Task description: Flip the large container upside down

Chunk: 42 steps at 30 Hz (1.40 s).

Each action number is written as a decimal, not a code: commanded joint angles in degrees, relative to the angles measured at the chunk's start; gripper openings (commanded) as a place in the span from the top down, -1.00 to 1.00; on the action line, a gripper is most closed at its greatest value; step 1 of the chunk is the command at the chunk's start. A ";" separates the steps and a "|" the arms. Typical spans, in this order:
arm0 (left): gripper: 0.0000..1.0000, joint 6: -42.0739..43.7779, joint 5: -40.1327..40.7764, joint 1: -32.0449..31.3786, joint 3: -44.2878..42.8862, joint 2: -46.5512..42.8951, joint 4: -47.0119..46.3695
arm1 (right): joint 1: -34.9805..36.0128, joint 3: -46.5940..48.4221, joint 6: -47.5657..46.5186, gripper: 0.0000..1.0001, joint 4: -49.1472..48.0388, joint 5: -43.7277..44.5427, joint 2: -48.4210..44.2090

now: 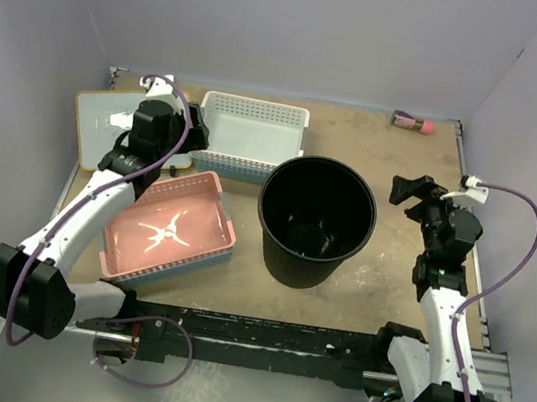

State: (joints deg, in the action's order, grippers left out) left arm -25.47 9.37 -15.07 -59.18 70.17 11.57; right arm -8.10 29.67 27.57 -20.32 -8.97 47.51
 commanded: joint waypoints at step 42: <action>-0.58 -1.33 -3.93 -2.68 3.88 0.12 -2.97 | 19.00 62.36 -16.55 -0.92 79.46 5.26 22.38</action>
State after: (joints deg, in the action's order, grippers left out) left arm -26.98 4.14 -17.65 -52.18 68.73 11.18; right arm 10.76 89.43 15.49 45.82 -5.43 71.70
